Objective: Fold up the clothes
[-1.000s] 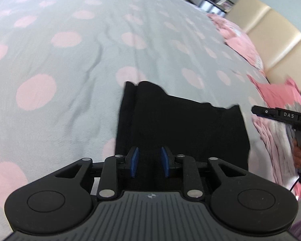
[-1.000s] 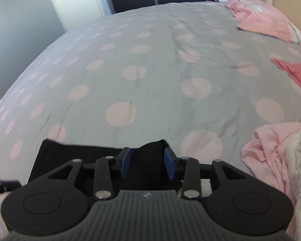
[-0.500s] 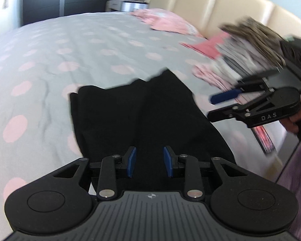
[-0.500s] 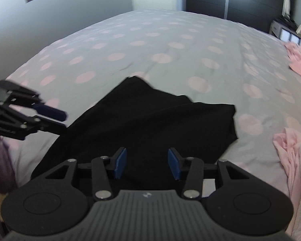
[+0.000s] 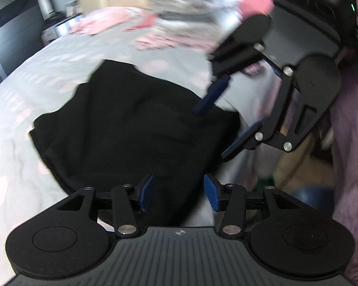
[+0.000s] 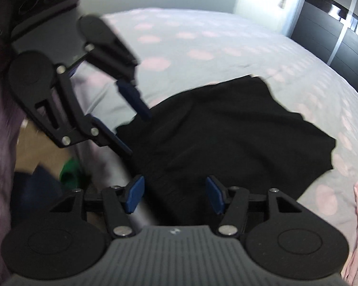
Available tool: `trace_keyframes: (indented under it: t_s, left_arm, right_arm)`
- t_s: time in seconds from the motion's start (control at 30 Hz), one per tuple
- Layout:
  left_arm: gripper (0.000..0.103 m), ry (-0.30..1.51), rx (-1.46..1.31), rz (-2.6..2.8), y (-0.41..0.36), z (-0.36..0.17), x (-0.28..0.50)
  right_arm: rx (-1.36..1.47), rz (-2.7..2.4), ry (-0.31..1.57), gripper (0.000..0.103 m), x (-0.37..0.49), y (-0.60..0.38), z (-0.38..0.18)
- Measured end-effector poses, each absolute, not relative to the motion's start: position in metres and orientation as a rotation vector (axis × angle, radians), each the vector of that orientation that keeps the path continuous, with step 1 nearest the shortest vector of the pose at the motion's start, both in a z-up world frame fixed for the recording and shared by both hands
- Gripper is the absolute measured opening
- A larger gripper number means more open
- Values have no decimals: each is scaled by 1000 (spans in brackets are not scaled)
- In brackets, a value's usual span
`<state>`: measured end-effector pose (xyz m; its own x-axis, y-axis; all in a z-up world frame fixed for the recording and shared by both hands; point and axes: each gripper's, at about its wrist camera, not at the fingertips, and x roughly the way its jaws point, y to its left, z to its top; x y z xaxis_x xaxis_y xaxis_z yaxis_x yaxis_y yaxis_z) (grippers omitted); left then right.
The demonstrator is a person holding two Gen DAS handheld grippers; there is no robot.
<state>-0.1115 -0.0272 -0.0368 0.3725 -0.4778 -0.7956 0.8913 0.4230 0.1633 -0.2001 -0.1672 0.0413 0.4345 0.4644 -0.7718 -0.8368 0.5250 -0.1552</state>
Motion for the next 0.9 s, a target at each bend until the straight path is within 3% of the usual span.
trace_keyframes:
  t_s: [0.7,0.9]
  left_arm:
    - [45,682,983,-940,-48,-98,-114]
    - [47,665,1006,-944,-49,-98,-116]
  right_arm:
    - [-1016,855,655,62,-213,-144,-25]
    - [-951,846,720,43,-198,-146,-16]
